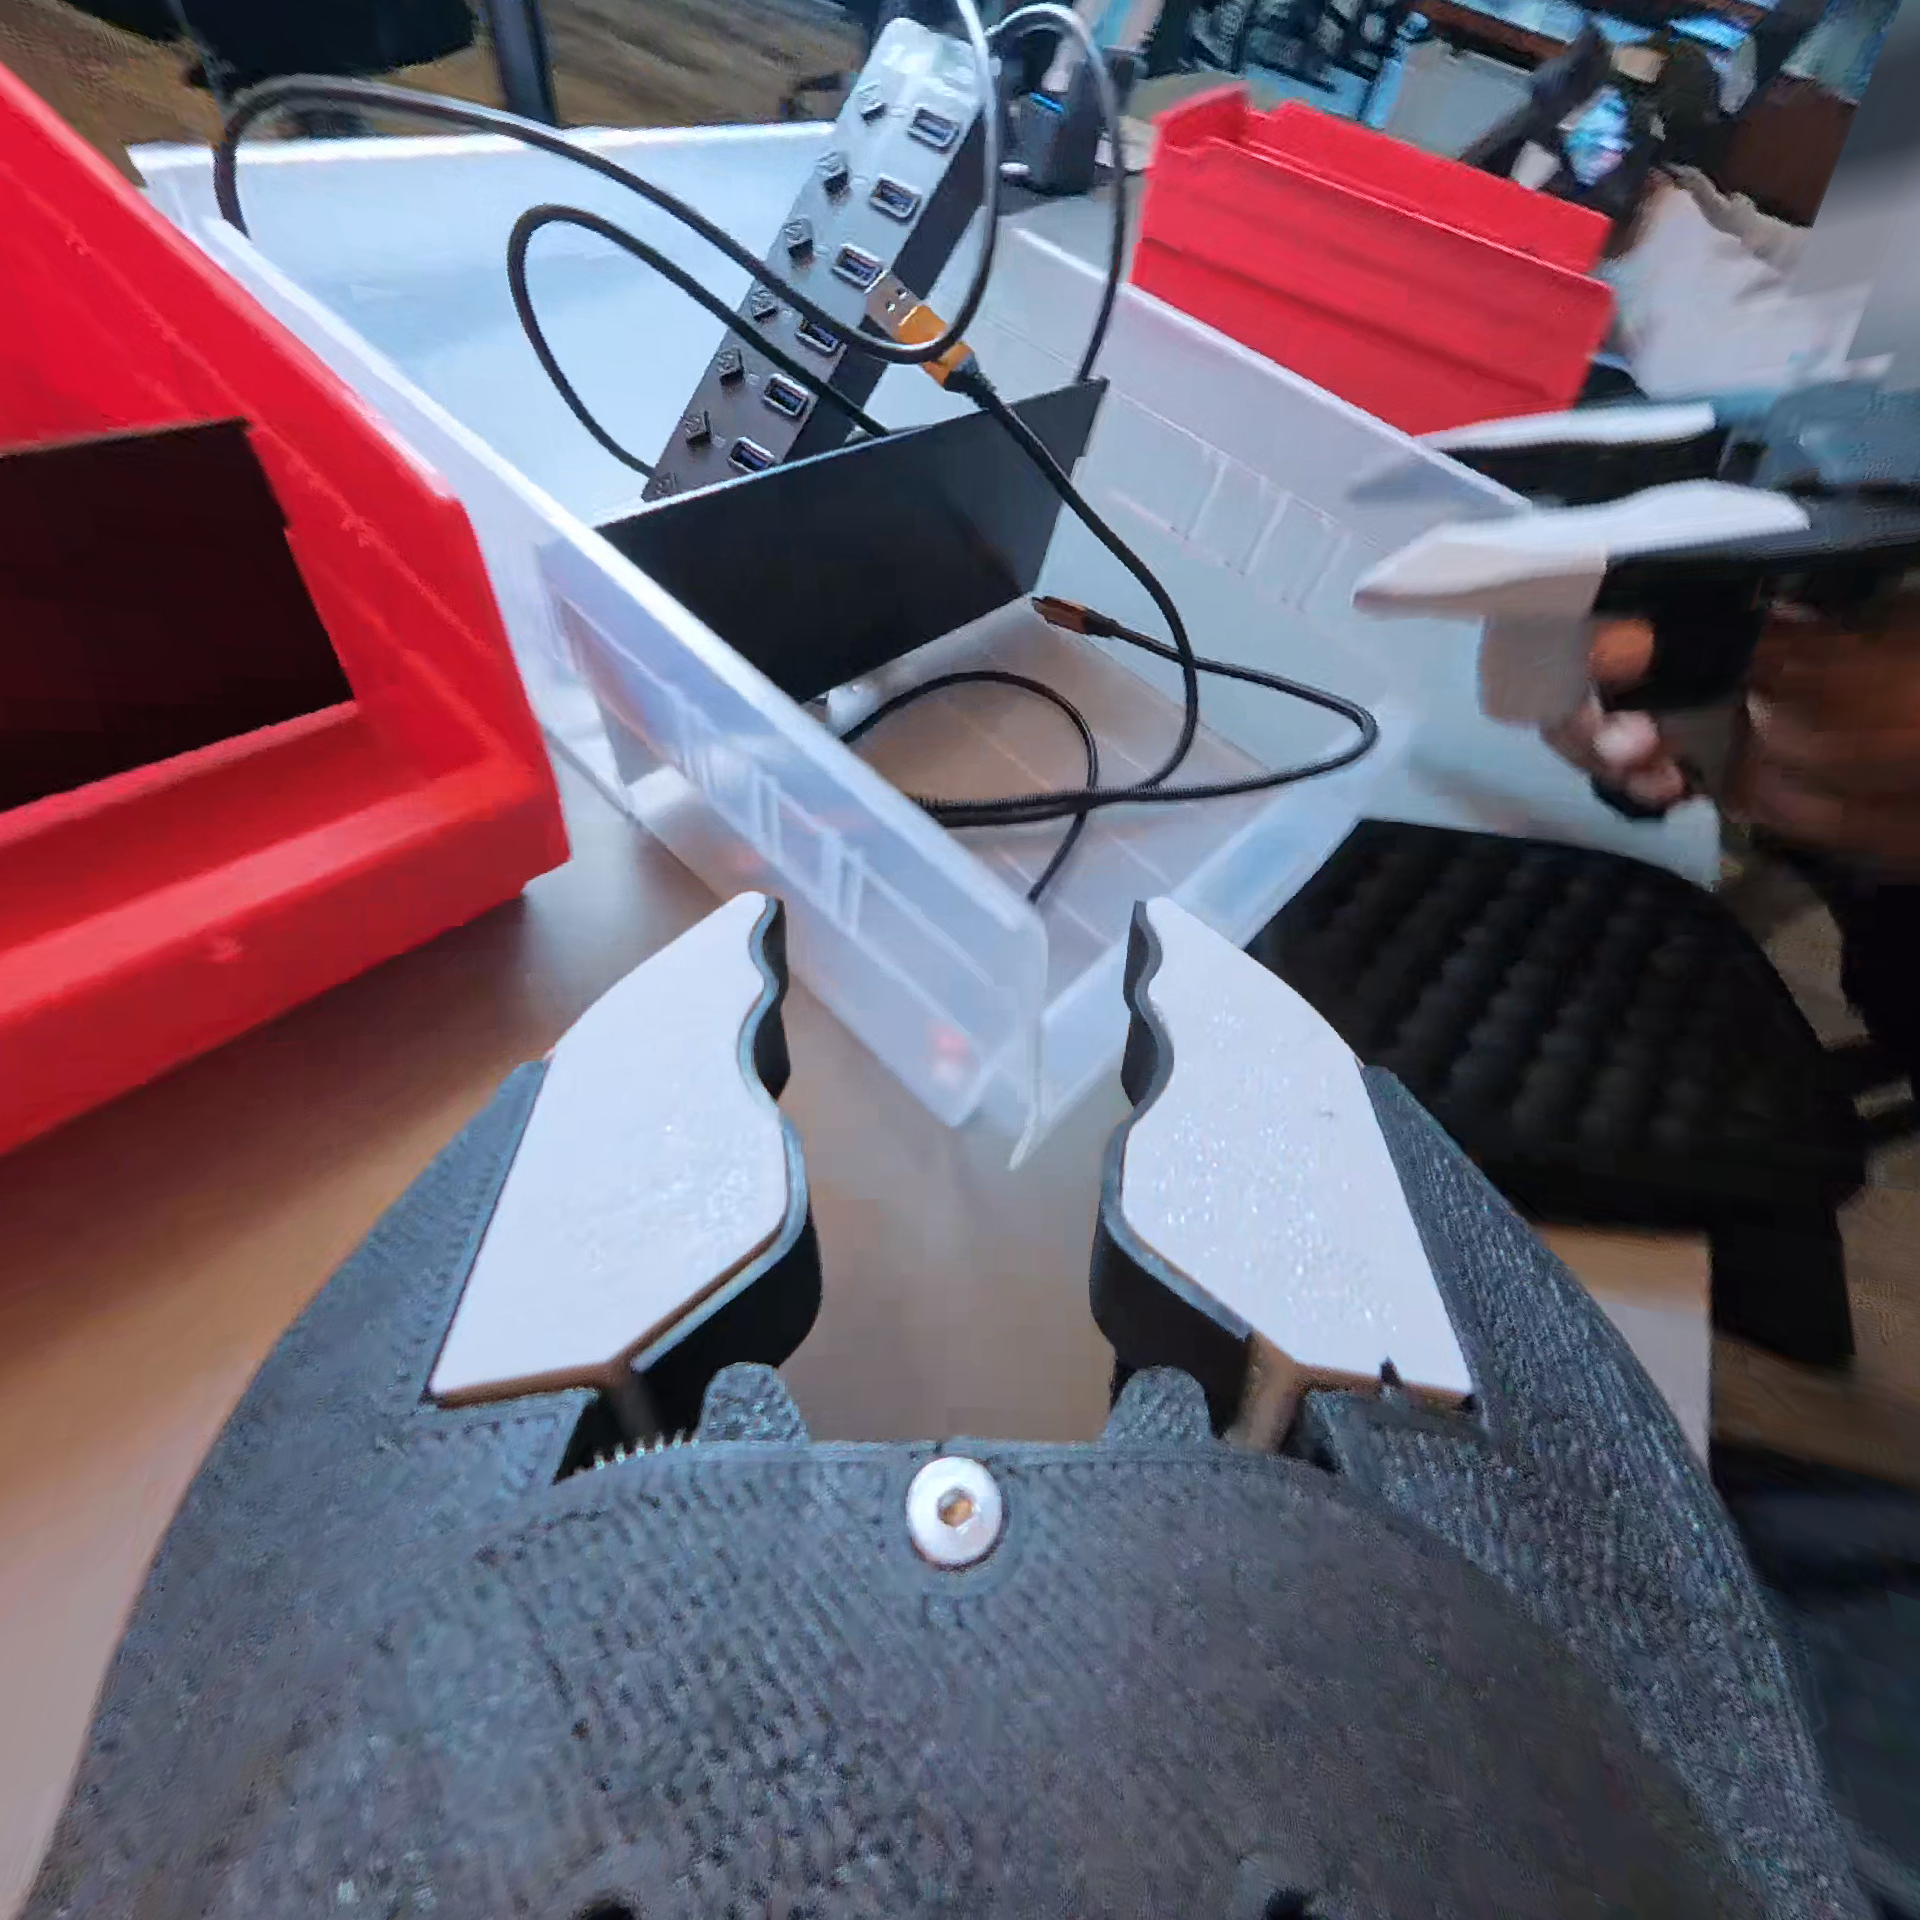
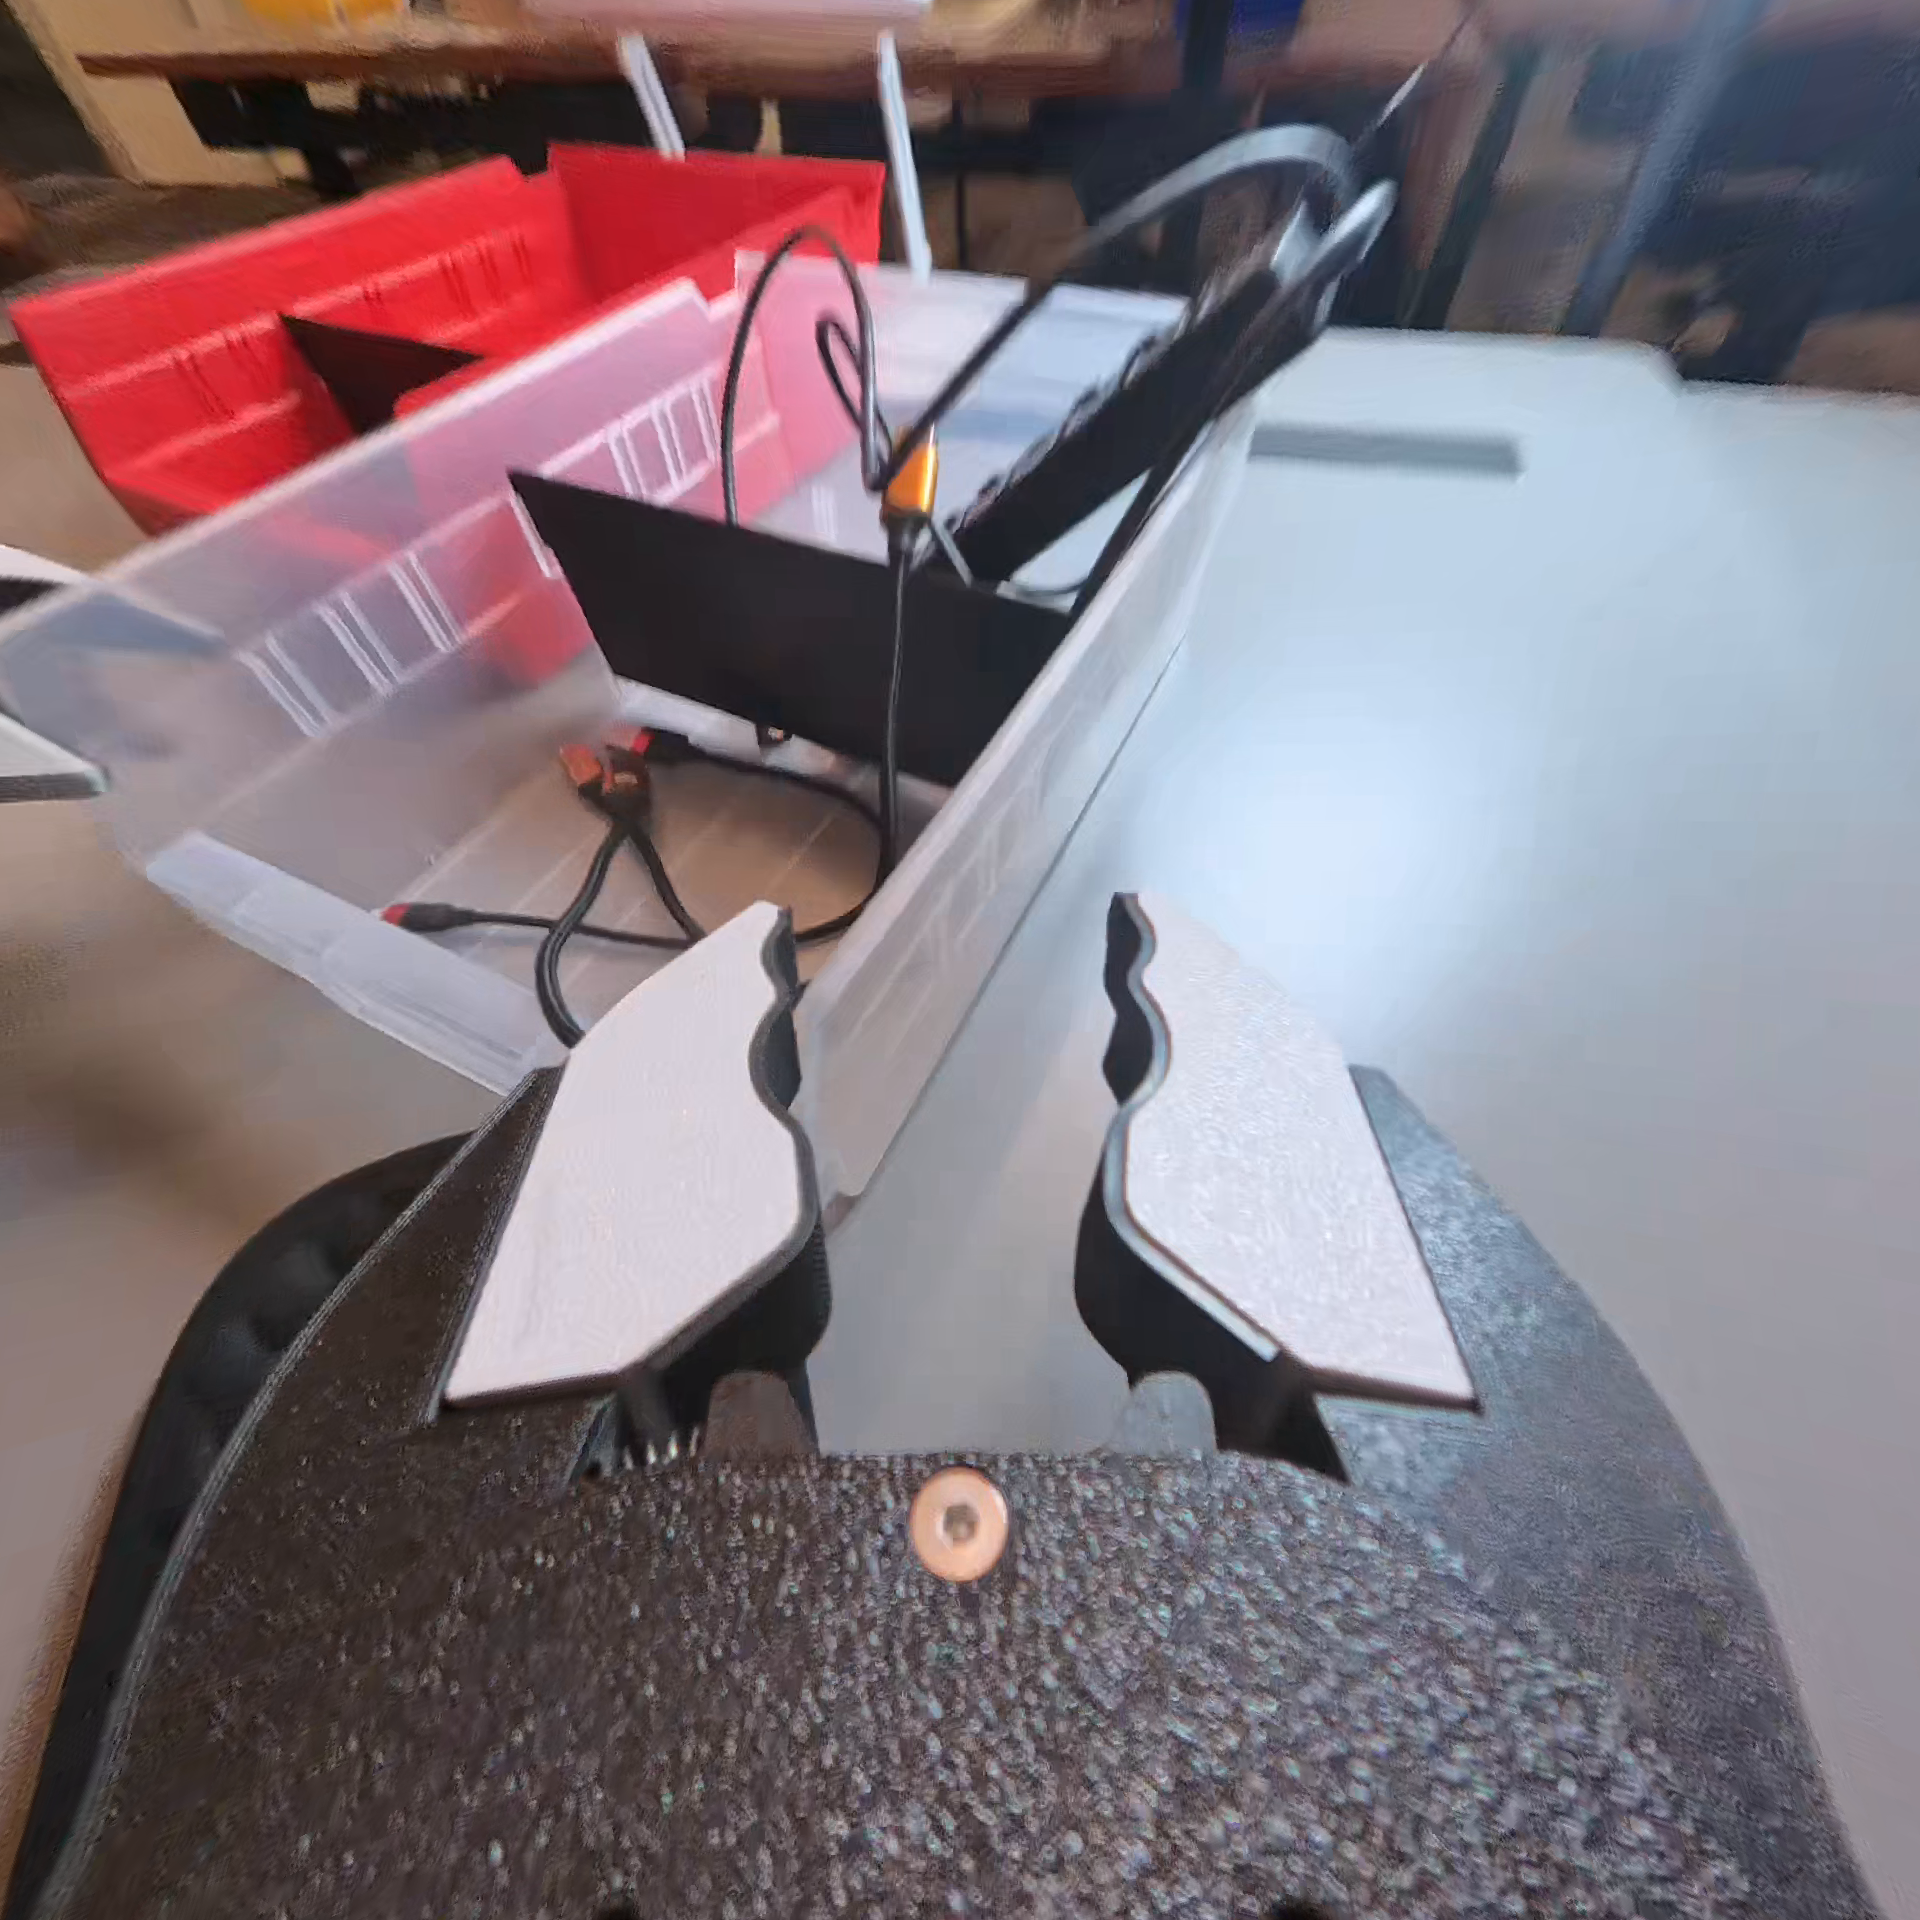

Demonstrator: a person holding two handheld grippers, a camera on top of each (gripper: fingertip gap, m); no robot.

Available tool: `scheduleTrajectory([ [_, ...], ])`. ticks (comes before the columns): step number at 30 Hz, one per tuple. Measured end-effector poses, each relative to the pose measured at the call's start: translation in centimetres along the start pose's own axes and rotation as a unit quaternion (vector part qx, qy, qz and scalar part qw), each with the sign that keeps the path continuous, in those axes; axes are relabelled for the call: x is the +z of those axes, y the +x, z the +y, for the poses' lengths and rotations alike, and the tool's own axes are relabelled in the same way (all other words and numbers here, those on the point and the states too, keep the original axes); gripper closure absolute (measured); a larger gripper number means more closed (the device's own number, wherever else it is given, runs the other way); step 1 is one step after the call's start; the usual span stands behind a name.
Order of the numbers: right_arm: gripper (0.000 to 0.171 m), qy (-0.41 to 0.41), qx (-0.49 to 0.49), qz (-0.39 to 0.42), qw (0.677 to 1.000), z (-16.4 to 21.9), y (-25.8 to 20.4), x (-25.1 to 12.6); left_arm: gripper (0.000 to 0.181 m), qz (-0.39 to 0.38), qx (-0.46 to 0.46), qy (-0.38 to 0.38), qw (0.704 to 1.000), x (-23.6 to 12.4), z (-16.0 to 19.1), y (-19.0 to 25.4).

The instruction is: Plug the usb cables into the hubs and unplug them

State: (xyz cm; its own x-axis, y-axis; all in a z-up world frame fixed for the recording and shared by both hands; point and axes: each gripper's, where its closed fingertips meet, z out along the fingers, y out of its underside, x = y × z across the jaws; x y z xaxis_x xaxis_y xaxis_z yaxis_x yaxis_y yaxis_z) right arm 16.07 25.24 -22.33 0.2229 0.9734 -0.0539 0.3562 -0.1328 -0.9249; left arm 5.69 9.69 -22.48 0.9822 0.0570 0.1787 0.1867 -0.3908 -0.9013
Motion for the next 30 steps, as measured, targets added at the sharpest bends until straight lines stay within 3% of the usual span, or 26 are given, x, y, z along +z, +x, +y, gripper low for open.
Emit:
scheduleTrajectory([
  [1, 0.117, -0.005, 0.009, -0.016, 1.0, 0.5, -0.6, 0.8, 0.121, -0.018, -0.01, 0.0, 1.0, 1.4, 0.3, 0.1],
  [3, 0.138, 0.015, 0.025, 0.005, 1.0, -0.1, -0.4, 1.5, 0.123, -0.087, 0.01, 0.011, 0.996, 3.2, 0.1, -1.2],
  [4, 0.152, 0.021, 0.002, 0.045, 0.999, -0.4, 0.4, 1.3, 0.137, -0.106, 0.024, 0.014, 0.994, 3.3, -0.4, -1.6],
  [5, 0.153, 0.024, -0.021, 0.072, 0.997, -0.6, 0.8, 1.0, 0.154, -0.117, 0.044, 0.025, 0.992, 3.1, -1.3, -1.6],
  [12, 0.152, 0.104, -0.053, 0.116, 0.986, -3.9, -0.6, -3.8, 0.159, -0.123, 0.128, 0.087, 0.98, 0.1, -5.2, 1.0],
  [16, 0.15, 0.157, -0.09, 0.083, 0.98, -9.2, -4.6, -5.5, 0.161, -0.16, 0.136, 0.167, 0.963, -5.7, -8.7, 1.0],
  [20, 0.15, 0.198, -0.136, 0.03, 0.97, -13.1, -11.0, -4.2, 0.164, -0.234, 0.14, 0.236, 0.933, -13.6, -10.0, -1.5],
  [25, 0.15, 0.188, -0.137, -0.079, 0.969, -14.5, -20.4, 0.2, 0.162, -0.301, 0.107, 0.221, 0.921, -22.6, -6.8, -5.6],
  [30, 0.148, 0.164, -0.141, -0.191, 0.958, -13.0, -30.1, 5.7, 0.161, -0.372, 0.095, 0.193, 0.903, -30.7, -1.6, -9.7],
])
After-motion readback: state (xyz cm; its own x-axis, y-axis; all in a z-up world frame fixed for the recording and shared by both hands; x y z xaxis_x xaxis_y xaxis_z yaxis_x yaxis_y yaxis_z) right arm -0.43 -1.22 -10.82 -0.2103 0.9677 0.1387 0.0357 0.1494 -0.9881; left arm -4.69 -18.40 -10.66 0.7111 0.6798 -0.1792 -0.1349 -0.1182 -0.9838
